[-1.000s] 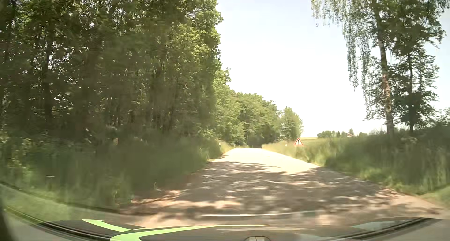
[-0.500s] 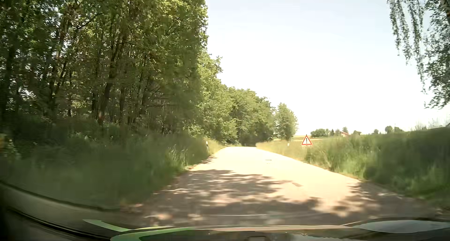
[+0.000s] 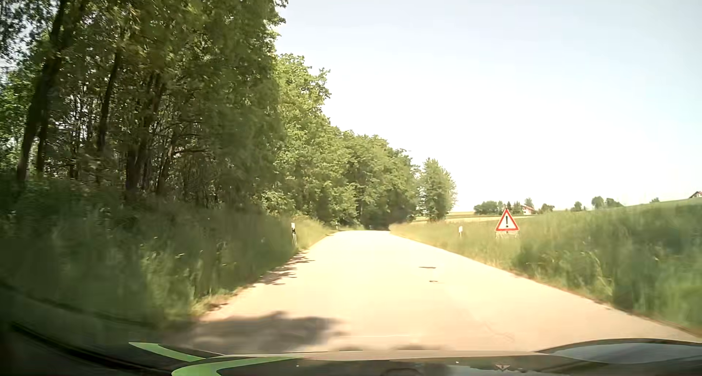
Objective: Follow the waypoints while adhering to traffic rules and regulations
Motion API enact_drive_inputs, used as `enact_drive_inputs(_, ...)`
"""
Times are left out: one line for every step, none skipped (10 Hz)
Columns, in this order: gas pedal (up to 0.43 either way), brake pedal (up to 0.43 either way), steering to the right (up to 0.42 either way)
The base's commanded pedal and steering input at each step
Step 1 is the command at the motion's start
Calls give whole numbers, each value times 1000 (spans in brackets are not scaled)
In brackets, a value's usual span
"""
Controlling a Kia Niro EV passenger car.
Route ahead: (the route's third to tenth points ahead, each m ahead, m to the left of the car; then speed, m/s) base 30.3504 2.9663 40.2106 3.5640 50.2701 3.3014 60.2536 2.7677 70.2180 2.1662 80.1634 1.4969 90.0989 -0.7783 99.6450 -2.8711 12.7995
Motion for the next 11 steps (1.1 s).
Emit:
enact_drive_inputs(350,0,24)
enact_drive_inputs(339,0,21)
enact_drive_inputs(331,0,20)
enact_drive_inputs(311,0,16)
enact_drive_inputs(299,0,12)
enact_drive_inputs(287,0,9)
enact_drive_inputs(260,0,7)
enact_drive_inputs(209,0,4)
enact_drive_inputs(197,0,2)
enact_drive_inputs(197,0,2)
enact_drive_inputs(197,0,-1)
